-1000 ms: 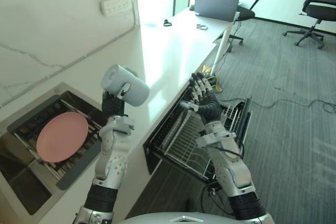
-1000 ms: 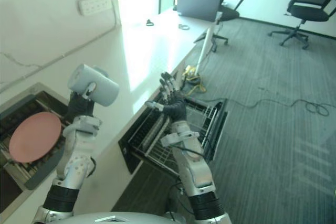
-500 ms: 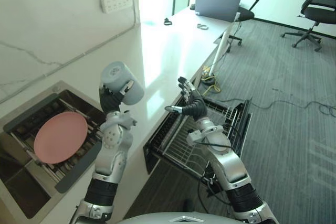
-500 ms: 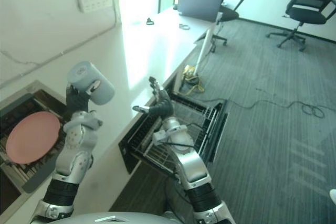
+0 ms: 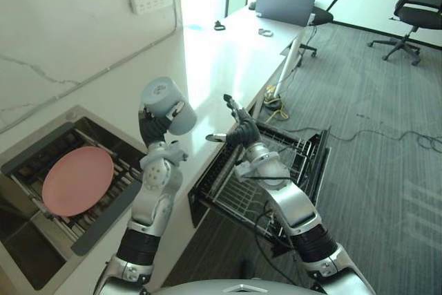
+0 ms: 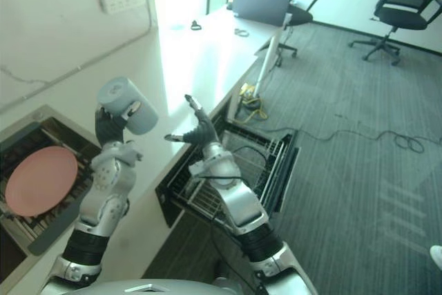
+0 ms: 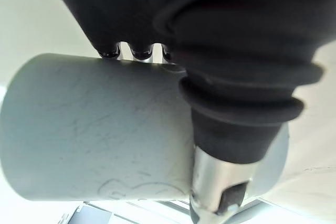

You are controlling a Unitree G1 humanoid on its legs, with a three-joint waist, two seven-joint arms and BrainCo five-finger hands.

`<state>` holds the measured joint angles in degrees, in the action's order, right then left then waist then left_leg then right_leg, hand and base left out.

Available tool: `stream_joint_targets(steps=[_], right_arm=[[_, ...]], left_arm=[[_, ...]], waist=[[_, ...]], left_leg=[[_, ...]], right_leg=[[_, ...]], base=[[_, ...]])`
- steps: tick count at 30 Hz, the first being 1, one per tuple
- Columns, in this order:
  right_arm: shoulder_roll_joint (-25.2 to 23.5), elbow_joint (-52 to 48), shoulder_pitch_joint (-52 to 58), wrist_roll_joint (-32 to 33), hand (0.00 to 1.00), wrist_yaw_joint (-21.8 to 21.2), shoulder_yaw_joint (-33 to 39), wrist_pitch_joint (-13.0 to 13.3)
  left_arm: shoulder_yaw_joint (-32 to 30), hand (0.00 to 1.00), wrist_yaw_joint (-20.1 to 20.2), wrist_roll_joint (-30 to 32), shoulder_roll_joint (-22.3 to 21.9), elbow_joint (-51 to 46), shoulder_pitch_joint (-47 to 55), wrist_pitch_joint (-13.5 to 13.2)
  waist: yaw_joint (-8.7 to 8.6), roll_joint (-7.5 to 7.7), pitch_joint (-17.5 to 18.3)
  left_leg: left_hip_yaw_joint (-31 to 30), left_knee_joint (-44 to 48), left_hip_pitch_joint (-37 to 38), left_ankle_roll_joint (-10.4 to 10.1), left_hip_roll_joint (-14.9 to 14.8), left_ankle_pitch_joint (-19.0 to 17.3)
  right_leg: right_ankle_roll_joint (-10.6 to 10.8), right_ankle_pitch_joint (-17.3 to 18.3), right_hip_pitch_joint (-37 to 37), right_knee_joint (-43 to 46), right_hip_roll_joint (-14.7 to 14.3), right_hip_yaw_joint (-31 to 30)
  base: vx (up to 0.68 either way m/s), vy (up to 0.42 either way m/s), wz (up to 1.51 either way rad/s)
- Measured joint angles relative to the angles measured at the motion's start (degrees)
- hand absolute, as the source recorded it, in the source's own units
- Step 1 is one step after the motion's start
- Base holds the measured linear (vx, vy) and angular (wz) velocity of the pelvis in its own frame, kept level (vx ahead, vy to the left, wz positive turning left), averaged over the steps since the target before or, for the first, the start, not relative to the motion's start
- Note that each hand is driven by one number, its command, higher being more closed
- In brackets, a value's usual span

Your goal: Walk over to the sink, pick up the cup, carry it to the dishwasher, place the cup inside the dishwasher, then close the dishwasher door

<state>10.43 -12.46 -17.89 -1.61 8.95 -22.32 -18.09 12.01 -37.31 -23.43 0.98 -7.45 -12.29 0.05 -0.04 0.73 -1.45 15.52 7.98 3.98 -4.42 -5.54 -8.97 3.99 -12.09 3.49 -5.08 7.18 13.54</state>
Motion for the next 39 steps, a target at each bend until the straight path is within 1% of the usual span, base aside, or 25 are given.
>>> stream_joint_targets(steps=[2,3,6,8,10,12,15,19,21,24,32,39], right_arm=[[-0.4,0.2,-1.1,-0.1,0.0,0.0,-0.2,-1.4],[-0.5,0.5,-2.0,-0.1,0.0,0.0,-0.7,-2.2],[-0.7,3.1,-4.2,-0.1,0.0,0.1,-2.1,-3.6],[-1.4,5.0,-5.5,0.0,0.0,0.4,-2.4,-3.9],[-1.7,5.1,-6.2,-0.1,0.0,0.5,-2.8,-4.8],[-1.8,5.1,-7.6,-0.1,0.0,1.3,-4.3,-5.4],[-3.5,7.5,-9.8,-0.6,0.0,1.6,-4.5,-6.2],[-4.4,9.6,-10.8,-0.6,0.0,1.9,-4.5,-7.2],[-4.5,11.2,-11.1,-0.6,0.0,3.0,-4.5,-7.3],[-4.7,12.0,-12.2,-0.6,0.0,4.1,-4.5,-8.3],[-5.5,13.7,-14.3,-0.6,0.0,4.1,-4.7,-8.7],[-5.6,14.0,-16.1,-1.0,0.0,3.9,-5.9,-8.7]], left_arm=[[0.2,1.0,-0.2,0.0,-0.1,1.1,-0.1,0.4],[0.6,1.0,-0.7,0.0,-0.1,1.7,-0.2,1.2],[2.0,1.0,-1.3,0.0,-0.7,2.8,-1.0,2.2],[2.3,1.0,-1.3,0.0,-1.5,3.4,-2.3,2.6],[2.4,1.0,-1.3,0.0,-2.2,3.8,-3.3,2.9],[2.8,1.0,-1.3,0.0,-2.1,4.0,-3.6,3.2],[4.0,1.0,-1.2,-0.1,-2.2,5.0,-3.8,3.6],[4.4,1.0,-1.0,-0.6,-2.2,5.9,-3.9,3.6],[4.4,1.0,-1.0,-1.2,-2.2,5.9,-3.9,3.7],[4.5,1.0,-1.0,-1.2,-2.2,5.9,-4.0,3.8],[4.9,1.0,-1.0,-1.3,-2.2,5.9,-4.7,3.9],[6.2,1.0,-0.9,-1.5,-2.0,5.9,-4.7,4.0]], waist=[[0.05,0.04,0.0],[0.08,0.04,0.0],[0.17,0.05,0.0],[0.19,0.06,0.0],[0.6,0.06,0.0],[0.58,0.07,0.0],[0.75,0.18,-0.1],[0.95,0.58,-0.4],[0.95,0.71,-0.4],[1.36,0.75,-0.4],[1.97,0.89,-0.5],[2.01,1.49,-0.5]], left_leg=[[0.0,-0.1,0.0,0.0,0.0,0.0],[-0.2,-0.1,0.0,0.0,0.0,0.0],[-0.8,0.0,0.1,0.0,0.0,0.2],[-1.4,-0.1,0.1,0.0,0.2,0.6],[-1.4,-0.1,0.1,0.0,0.2,0.6],[-1.5,-0.1,0.1,0.0,0.2,0.6],[-1.6,-0.1,0.1,0.0,0.2,0.6],[-2.1,-0.1,0.1,0.0,0.2,0.7],[-2.7,-0.1,0.1,0.0,0.2,0.8],[-2.8,-0.1,0.1,0.0,0.2,1.0],[-3.1,-0.1,0.1,0.0,0.2,1.3],[-3.2,-0.2,0.1,-0.1,0.2,1.4]], right_leg=[[0.0,0.0,-0.1,0.0,0.0,0.1],[0.0,0.0,-0.2,0.0,0.1,0.3],[0.0,0.1,-0.4,0.0,0.2,1.0],[0.0,0.0,-0.4,0.2,0.3,1.4],[-0.1,0.0,-0.4,0.3,0.3,1.5],[-0.1,0.0,-0.5,0.3,0.3,1.5],[0.0,0.0,-0.8,0.2,0.4,1.7],[0.0,0.0,-1.0,0.1,0.5,2.2],[-0.1,0.1,-1.3,0.0,0.5,2.8],[-0.1,0.1,-1.3,0.0,0.5,2.9],[-0.1,0.1,-1.4,0.1,0.6,3.2],[-0.1,0.1,-1.5,0.0,0.6,3.3]], base=[[-0.05,0.0,0.02],[-0.02,-0.002,0.04],[0.0,0.0,0.1],[0.01,0.0,0.14],[0.0,-0.001,0.03],[0.0,0.0,0.0],[-0.02,0.004,0.01],[-0.03,-0.003,0.06],[-0.02,-0.005,0.12],[-0.01,-0.001,0.02],[0.0,0.0,0.0],[0.0,0.0,0.0]])
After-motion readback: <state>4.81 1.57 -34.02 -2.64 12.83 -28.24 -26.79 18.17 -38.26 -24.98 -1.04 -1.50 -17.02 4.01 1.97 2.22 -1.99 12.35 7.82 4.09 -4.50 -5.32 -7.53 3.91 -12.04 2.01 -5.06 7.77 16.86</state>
